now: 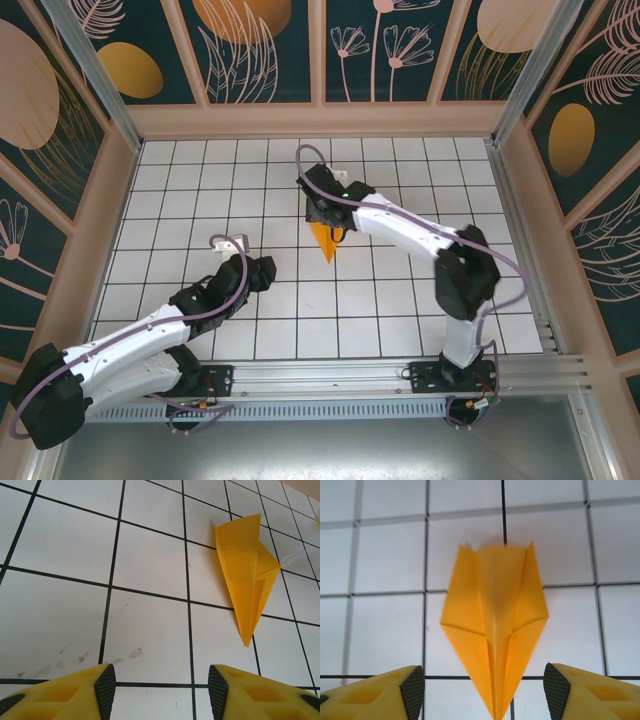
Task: Fold a paper plane with a square sheet of paper (pick it up from the middle)
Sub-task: Place the paper plane at the center of the table, then reset both arms
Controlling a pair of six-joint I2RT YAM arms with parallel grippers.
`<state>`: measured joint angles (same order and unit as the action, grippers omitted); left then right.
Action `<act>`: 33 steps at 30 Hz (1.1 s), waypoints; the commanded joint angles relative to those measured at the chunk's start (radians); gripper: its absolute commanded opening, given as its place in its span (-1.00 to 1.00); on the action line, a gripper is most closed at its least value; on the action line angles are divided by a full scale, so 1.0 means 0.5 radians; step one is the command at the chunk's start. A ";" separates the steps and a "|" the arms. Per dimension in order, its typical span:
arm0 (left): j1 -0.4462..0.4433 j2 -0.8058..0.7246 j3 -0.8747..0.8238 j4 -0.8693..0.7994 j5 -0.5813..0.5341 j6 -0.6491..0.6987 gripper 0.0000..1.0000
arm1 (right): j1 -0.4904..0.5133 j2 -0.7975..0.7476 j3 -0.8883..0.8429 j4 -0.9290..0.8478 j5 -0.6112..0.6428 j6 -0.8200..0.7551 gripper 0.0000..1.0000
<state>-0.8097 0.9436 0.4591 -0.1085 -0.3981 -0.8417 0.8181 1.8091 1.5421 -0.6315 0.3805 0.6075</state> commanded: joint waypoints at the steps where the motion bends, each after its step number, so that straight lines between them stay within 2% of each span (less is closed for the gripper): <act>1: 0.017 0.004 0.054 -0.031 -0.074 0.038 0.09 | 0.041 -0.319 -0.173 0.021 0.345 0.014 0.35; 5: 0.029 -0.014 0.045 -0.069 -0.187 0.074 0.14 | 0.042 -0.747 -0.612 0.181 0.805 0.096 0.36; 7: 0.053 -0.021 0.042 -0.095 -0.273 0.100 0.22 | 0.014 -0.995 -0.924 0.381 1.001 0.033 0.39; 10: 0.131 -0.044 0.027 -0.103 -0.386 0.125 0.44 | -0.079 -1.311 -1.425 0.847 1.179 -0.288 0.46; 12: 0.215 -0.066 0.007 -0.083 -0.471 0.139 0.69 | -0.176 -1.446 -1.681 1.159 1.205 -0.515 0.54; 15: 0.387 -0.114 0.003 -0.030 -0.595 0.218 0.96 | -0.441 -1.541 -1.960 1.392 1.071 -0.665 0.60; 19: 0.662 -0.158 -0.075 0.245 -0.745 0.455 0.98 | -0.866 -1.533 -2.236 1.781 0.608 -0.853 0.62; 21: 0.776 -0.134 -0.118 0.423 -0.801 0.635 0.97 | -1.007 -1.491 -2.362 2.059 0.366 -0.991 0.63; 23: 0.874 -0.067 -0.152 0.588 -0.883 0.782 0.98 | -1.067 -1.450 -2.439 2.296 0.273 -1.099 0.64; 25: 0.943 0.015 -0.263 0.933 -0.922 1.022 0.98 | -1.147 -1.400 -2.559 2.629 0.108 -1.173 0.64; 27: 1.008 0.099 -0.251 1.040 -0.842 1.124 0.98 | -1.233 -1.321 -2.643 2.871 -0.009 -1.196 0.64; 33: 1.071 0.469 -0.461 1.829 -0.709 1.367 0.98 | -1.366 -1.034 -2.658 3.232 -0.284 -1.268 0.63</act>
<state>-0.2825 1.1263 0.2615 0.5377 -0.7761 -0.2680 0.1497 1.2594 0.2165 0.7731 0.3618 0.0223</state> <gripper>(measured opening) 0.988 0.816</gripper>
